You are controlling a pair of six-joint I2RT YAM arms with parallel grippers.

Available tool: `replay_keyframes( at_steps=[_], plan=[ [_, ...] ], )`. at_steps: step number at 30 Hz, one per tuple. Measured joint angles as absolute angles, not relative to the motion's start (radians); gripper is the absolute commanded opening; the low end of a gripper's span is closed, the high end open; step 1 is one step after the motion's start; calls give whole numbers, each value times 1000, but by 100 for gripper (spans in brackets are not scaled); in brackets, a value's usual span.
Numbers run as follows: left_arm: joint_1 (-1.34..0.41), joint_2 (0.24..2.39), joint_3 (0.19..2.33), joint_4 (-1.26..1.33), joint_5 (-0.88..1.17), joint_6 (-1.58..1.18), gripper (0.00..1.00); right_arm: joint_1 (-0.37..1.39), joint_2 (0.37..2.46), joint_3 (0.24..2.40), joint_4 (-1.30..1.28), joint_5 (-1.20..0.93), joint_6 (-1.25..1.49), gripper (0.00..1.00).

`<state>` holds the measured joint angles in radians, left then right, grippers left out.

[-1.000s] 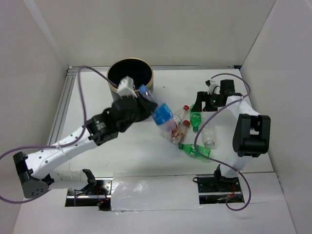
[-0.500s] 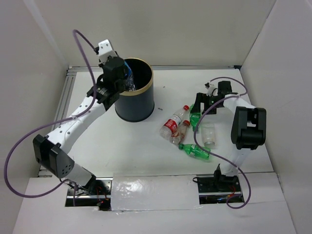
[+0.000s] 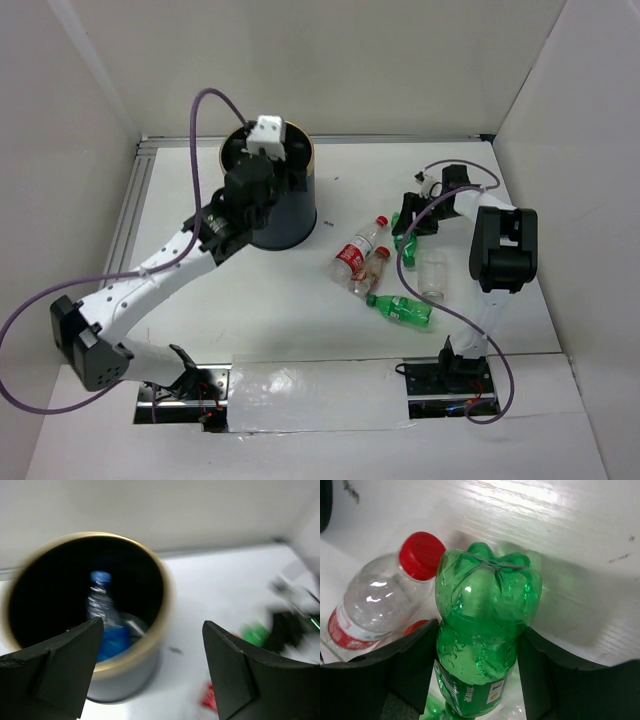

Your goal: Put the plastic bottles in the bin

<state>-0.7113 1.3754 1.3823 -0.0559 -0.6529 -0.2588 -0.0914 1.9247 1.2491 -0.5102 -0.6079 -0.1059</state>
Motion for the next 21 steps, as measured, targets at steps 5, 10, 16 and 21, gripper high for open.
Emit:
replay_keyframes(
  at_steps=[5, 10, 16, 21],
  plan=[
    [-884, 1297, 1192, 16, -466, -215, 93, -92, 1935, 1472, -672, -675, -219, 1],
    [-951, 1445, 1072, 73, -436, -219, 93, -76, 1934, 1913, -696, -861, -301, 0],
    [-1010, 1570, 1009, 98, -473, -244, 96, 96, 1917, 2183, -398, -1008, -229, 0],
    [-1054, 1570, 954, 159, -533, -269, 96, 331, 2064, 2437, -204, -1026, -118, 0]
  ],
)
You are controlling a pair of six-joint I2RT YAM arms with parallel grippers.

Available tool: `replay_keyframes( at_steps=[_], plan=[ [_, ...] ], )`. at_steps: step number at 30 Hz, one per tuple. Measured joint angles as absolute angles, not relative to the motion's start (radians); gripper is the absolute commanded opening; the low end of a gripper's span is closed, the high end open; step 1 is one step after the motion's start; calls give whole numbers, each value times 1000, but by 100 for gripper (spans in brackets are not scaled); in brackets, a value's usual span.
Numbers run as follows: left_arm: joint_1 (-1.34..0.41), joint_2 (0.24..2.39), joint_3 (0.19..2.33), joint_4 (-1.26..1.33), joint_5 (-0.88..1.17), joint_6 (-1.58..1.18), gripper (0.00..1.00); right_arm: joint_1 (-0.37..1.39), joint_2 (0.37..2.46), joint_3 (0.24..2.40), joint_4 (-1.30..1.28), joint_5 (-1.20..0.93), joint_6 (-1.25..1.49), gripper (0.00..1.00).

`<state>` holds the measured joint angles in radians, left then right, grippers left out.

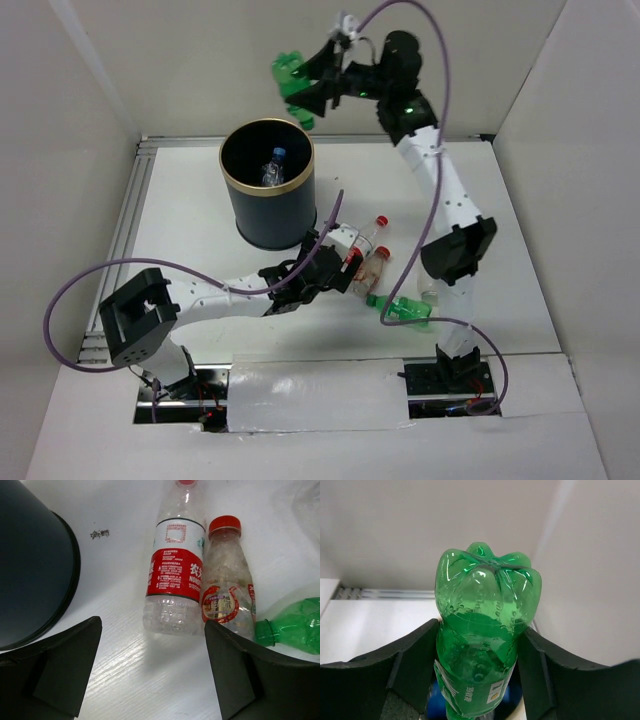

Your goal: Put the plastic bottles in the bin

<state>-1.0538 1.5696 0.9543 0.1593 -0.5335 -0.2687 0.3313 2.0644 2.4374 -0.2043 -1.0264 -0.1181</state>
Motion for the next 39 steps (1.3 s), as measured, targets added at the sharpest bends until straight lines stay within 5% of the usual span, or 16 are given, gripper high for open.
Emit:
replay_keyframes(
  at_steps=[3, 5, 6, 9, 17, 20, 21, 23, 27, 29, 33, 39],
  plan=[
    [-1058, 1569, 927, 181, -565, -275, 98, 443, 2178, 2521, -107, -1007, -44, 12],
    [-1058, 1570, 914, 188, -587, -283, 99, 495, 2233, 2521, -81, -979, -12, 47],
    [-1058, 1569, 911, 189, -599, -286, 99, 516, 2259, 2517, -74, -964, 5, 77],
    [-1057, 1570, 910, 197, -633, -285, 99, 551, 2317, 2505, -81, -917, 37, 100],
    [-991, 1700, 1027, 241, -616, -237, 99, 407, 2204, 2395, -196, -776, 32, 98],
    [-965, 1784, 1097, 245, -564, -223, 99, 252, 2062, 2246, -281, -762, 8, 75],
    [-962, 1808, 1115, 243, -548, -215, 99, 199, 2010, 2187, -310, -757, -5, 52],
    [-958, 1864, 1156, 236, -514, -210, 99, 76, 1900, 2055, -374, -743, -39, 47],
    [-958, 1950, 1220, 212, -456, -210, 92, -71, 1745, 1860, -508, -714, -89, 80],
    [-958, 1976, 1231, 197, -435, -210, 79, -116, 1694, 1784, -586, -709, -120, 96],
    [-957, 2007, 1259, 171, -416, -214, 55, -173, 1628, 1633, -701, -687, -182, 100],
    [-945, 2011, 1282, 147, -387, -215, 3, -222, 1569, 1420, -870, -616, -273, 100]
  ],
)
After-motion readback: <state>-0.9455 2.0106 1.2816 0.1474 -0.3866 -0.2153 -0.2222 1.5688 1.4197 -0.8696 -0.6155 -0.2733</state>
